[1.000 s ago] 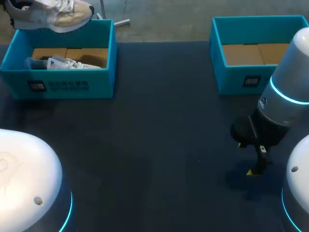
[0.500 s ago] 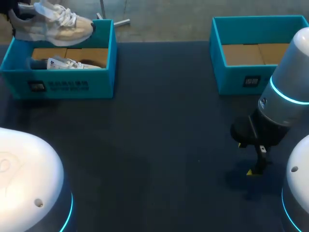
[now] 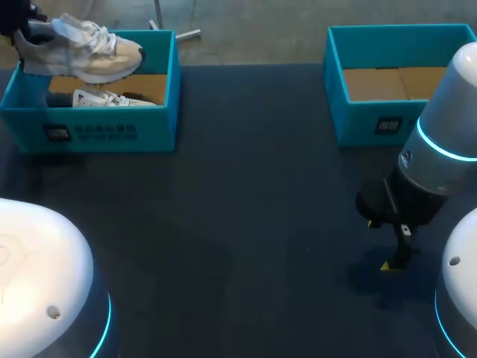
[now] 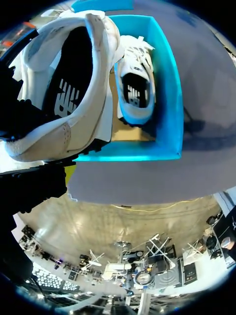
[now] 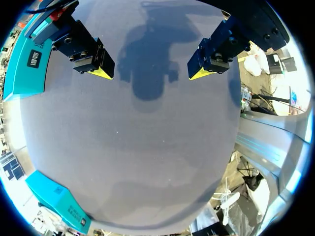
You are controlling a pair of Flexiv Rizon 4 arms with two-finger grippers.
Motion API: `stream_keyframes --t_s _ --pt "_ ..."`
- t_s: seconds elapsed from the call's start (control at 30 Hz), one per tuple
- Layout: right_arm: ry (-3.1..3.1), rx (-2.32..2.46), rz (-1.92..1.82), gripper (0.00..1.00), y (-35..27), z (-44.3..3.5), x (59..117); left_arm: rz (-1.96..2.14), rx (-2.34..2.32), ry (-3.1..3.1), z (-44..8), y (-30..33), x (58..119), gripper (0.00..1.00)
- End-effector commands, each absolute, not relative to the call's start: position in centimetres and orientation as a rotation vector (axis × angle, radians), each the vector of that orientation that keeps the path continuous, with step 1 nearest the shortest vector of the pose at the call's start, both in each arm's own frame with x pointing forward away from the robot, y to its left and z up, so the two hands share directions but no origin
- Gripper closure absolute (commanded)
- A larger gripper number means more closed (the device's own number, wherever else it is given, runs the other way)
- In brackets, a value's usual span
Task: Take the shoe out of the shoebox, open the shoe tongue, remove and reinsert the insole, then place the shoe into the shoebox
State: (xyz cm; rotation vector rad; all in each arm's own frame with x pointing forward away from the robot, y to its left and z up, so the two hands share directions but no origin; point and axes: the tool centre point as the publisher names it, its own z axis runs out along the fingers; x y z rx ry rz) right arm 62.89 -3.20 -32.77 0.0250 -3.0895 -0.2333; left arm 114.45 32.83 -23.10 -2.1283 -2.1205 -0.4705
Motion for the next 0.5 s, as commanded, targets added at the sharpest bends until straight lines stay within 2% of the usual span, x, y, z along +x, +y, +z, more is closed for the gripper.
stream_keyframes --t_s 0.03,0.5 --pt "-3.092 0.024 -0.232 0.00 -3.2 -32.9 62.8 -0.449 -2.132 -2.128 -21.9 32.9 115.9 1.00" --pt "-3.092 0.024 -0.232 0.00 -3.2 -32.9 62.8 -0.463 -2.149 -2.114 -21.8 32.2 117.3 1.00"
